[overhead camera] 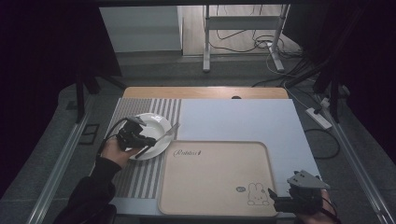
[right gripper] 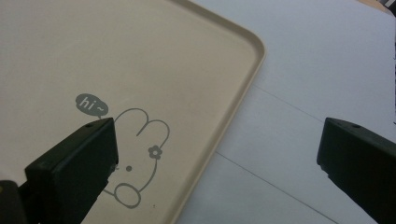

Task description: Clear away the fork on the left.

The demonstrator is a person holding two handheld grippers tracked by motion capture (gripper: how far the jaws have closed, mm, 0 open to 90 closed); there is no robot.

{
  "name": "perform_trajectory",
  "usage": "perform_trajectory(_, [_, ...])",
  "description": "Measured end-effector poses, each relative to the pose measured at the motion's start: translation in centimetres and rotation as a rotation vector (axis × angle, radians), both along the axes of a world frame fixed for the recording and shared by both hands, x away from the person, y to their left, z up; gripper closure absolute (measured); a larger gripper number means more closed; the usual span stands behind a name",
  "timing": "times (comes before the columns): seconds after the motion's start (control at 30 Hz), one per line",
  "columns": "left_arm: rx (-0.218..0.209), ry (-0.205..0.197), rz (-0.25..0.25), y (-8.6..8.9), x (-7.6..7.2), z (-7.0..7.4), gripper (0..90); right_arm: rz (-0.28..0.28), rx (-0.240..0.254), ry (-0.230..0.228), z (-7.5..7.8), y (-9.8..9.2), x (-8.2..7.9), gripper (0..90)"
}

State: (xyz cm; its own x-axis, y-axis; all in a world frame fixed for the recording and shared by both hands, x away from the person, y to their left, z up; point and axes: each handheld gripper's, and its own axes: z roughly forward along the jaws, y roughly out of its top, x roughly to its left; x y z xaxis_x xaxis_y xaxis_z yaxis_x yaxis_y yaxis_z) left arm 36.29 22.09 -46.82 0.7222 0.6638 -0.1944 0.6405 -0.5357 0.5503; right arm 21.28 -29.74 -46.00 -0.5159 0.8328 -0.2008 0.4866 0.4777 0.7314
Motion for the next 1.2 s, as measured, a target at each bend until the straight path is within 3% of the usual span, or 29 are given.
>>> perform_trajectory(0.63, [-0.022, 0.071, -0.070, -7.4, -5.5, -1.9, 83.9, 0.009, -0.007, 0.000, 0.0, 0.1, 0.0, 0.0])
perform_trajectory(1.0, [0.026, 0.092, -0.122, -11.0, -7.6, -3.2, 83.8, 0.016, -0.012, 0.002, 0.0, 0.1, 0.0, 0.0])
perform_trajectory(1.13, [0.058, 0.126, -0.139, -11.5, -7.8, -4.1, 82.9, 0.017, -0.012, 0.002, 0.0, 0.1, 0.0, 0.0])
perform_trajectory(1.2, [0.058, 0.128, -0.153, -11.6, -7.9, -4.4, 75.9, 0.018, -0.010, 0.001, 0.0, 0.1, 0.0, 0.0])
